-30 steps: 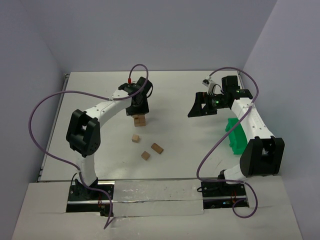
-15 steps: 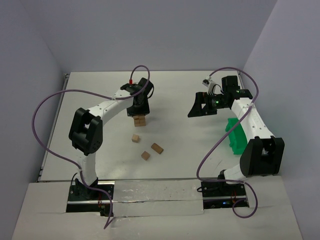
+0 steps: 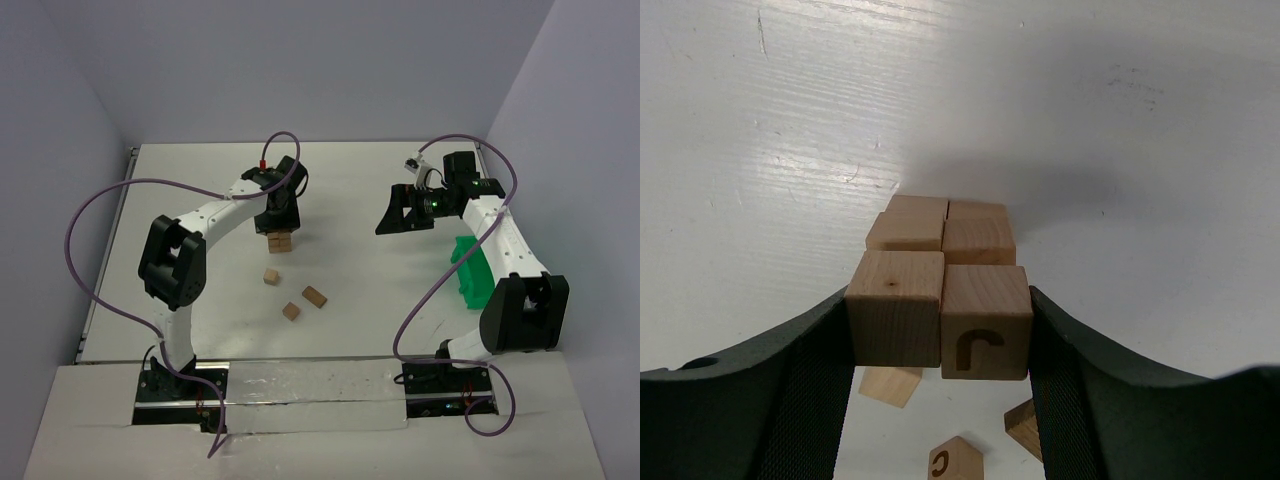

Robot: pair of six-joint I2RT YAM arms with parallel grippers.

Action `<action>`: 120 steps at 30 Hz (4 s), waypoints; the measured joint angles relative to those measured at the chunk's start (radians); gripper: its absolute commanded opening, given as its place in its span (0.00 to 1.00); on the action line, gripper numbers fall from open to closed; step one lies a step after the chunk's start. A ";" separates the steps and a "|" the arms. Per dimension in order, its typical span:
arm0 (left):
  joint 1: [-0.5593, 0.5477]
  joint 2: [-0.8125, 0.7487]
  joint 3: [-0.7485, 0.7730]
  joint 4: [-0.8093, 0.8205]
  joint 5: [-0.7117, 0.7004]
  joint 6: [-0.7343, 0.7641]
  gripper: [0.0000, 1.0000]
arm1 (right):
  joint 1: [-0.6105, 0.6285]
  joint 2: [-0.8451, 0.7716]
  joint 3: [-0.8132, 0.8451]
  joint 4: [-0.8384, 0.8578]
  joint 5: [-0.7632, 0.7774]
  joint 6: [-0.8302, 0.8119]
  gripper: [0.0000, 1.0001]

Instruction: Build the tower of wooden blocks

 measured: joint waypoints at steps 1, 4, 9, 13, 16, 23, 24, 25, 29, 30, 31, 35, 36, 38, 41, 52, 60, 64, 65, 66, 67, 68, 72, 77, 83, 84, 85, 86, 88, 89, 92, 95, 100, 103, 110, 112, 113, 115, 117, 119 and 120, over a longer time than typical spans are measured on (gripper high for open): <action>0.000 0.000 0.000 0.000 0.001 0.000 0.47 | 0.000 0.000 0.000 0.000 0.000 0.000 1.00; 0.001 0.001 0.000 0.000 0.003 0.000 0.48 | 0.000 0.000 0.000 0.000 0.000 0.000 1.00; 0.005 0.009 0.000 0.000 0.010 0.001 0.49 | 0.000 0.001 0.000 0.001 0.000 0.000 1.00; 0.009 0.017 0.000 0.000 0.014 0.006 0.51 | 0.000 0.002 0.000 0.002 0.000 0.001 1.00; 0.012 0.017 0.000 0.000 0.014 0.008 0.51 | 0.000 0.002 0.000 0.003 -0.001 0.001 1.00; 0.014 0.018 0.000 0.000 0.023 0.012 0.60 | 0.000 0.004 0.000 0.003 -0.002 0.001 1.00; 0.014 0.018 0.000 0.000 0.024 0.012 0.62 | 0.000 0.004 0.000 0.003 -0.002 0.001 1.00; 0.014 0.018 0.000 0.000 0.025 0.012 0.64 | 0.000 0.004 0.000 0.003 -0.003 0.001 1.00; 0.015 0.018 0.000 0.000 0.028 0.013 0.73 | 0.000 0.004 0.000 0.003 -0.006 0.004 1.00; 0.016 0.018 0.000 0.001 0.029 0.014 0.76 | 0.000 0.004 0.000 0.003 -0.007 0.004 1.00; 0.016 0.018 0.000 0.001 0.029 0.015 0.79 | 0.000 0.004 0.000 0.003 -0.007 0.004 1.00; 0.018 0.018 0.000 0.001 0.031 0.016 0.91 | 0.000 0.006 0.000 0.003 -0.007 0.004 1.00; 0.018 0.018 0.000 0.001 0.032 0.016 0.94 | 0.000 0.006 0.000 0.003 -0.007 0.004 1.00; 0.018 0.018 0.000 0.001 0.033 0.018 0.99 | 0.000 0.006 0.000 0.003 -0.007 0.004 1.00; 0.019 0.018 0.000 0.002 0.037 0.020 0.99 | 0.000 0.006 0.000 0.003 -0.007 0.004 1.00; 0.014 -0.051 -0.002 0.010 0.157 0.115 0.99 | 0.000 0.001 -0.026 0.010 -0.006 0.004 1.00; -0.040 -0.390 -0.023 0.065 0.175 0.203 0.99 | 0.019 -0.058 -0.048 0.030 0.011 0.005 1.00; -0.031 -0.600 -0.114 0.136 0.193 0.289 0.86 | 0.090 -0.110 -0.076 0.047 0.068 0.000 1.00; -0.019 -0.647 -0.159 0.148 0.208 0.319 0.81 | 0.122 -0.123 -0.084 0.050 0.085 -0.002 1.00; -0.006 -0.691 -0.206 0.154 0.220 0.345 0.76 | 0.152 -0.135 -0.091 0.052 0.098 -0.004 1.00; 0.008 -0.735 -0.253 0.160 0.233 0.372 0.75 | 0.183 -0.146 -0.097 0.053 0.112 -0.005 1.00; 0.032 -0.772 -0.299 0.186 0.268 0.414 0.74 | 0.212 -0.155 -0.099 0.054 0.130 -0.009 1.00; 0.111 -0.881 -0.593 0.247 0.361 0.545 0.69 | 0.294 -0.171 -0.113 0.067 0.202 -0.020 0.99; 0.118 -0.914 -0.846 0.292 0.433 0.625 0.70 | 0.331 -0.171 -0.148 0.105 0.280 -0.011 0.90; 0.119 -0.919 -0.878 0.420 0.479 0.624 0.62 | 0.356 -0.124 -0.162 0.156 0.321 0.036 0.82; 0.120 -0.903 -0.875 0.436 0.482 0.620 0.61 | 0.358 -0.104 -0.159 0.158 0.320 0.042 0.82; 0.120 -0.880 -0.866 0.446 0.485 0.618 0.59 | 0.358 -0.085 -0.155 0.159 0.319 0.047 0.82; 0.120 -0.855 -0.855 0.454 0.488 0.617 0.59 | 0.358 -0.066 -0.151 0.160 0.317 0.053 0.82; 0.123 -0.786 -0.840 0.466 0.499 0.611 0.59 | 0.358 -0.040 -0.148 0.160 0.316 0.058 0.82; 0.125 -0.756 -0.836 0.469 0.504 0.606 0.58 | 0.358 -0.032 -0.148 0.159 0.316 0.060 0.82; 0.127 -0.696 -0.836 0.470 0.524 0.572 0.57 | 0.358 -0.029 -0.148 0.159 0.315 0.060 0.82; 0.127 -0.681 -0.836 0.473 0.538 0.544 0.55 | 0.358 -0.029 -0.147 0.159 0.316 0.060 0.83; 0.127 -0.600 -0.830 0.502 0.551 0.502 0.52 | 0.358 -0.029 -0.147 0.159 0.318 0.060 0.83; 0.127 -0.538 -0.830 0.506 0.549 0.486 0.51 | 0.358 -0.029 -0.147 0.159 0.322 0.060 0.83; 0.127 -0.492 -0.827 0.507 0.536 0.467 0.49 | 0.358 -0.030 -0.147 0.159 0.325 0.060 0.83; 0.127 -0.481 -0.825 0.507 0.527 0.461 0.49 | 0.358 -0.030 -0.147 0.158 0.325 0.060 0.83; 0.128 -0.477 -0.824 0.508 0.523 0.459 0.49 | 0.358 -0.030 -0.147 0.158 0.325 0.060 0.83; 0.130 -0.470 -0.823 0.509 0.515 0.454 0.49 | 0.358 -0.030 -0.147 0.158 0.325 0.060 0.83; 0.134 -0.467 -0.823 0.512 0.509 0.450 0.49 | 0.358 -0.030 -0.147 0.158 0.325 0.060 0.83; 0.140 -0.465 -0.823 0.518 0.505 0.444 0.49 | 0.358 -0.030 -0.147 0.157 0.324 0.059 0.83; 0.143 -0.465 -0.822 0.521 0.503 0.440 0.49 | 0.358 -0.030 -0.147 0.157 0.325 0.059 0.83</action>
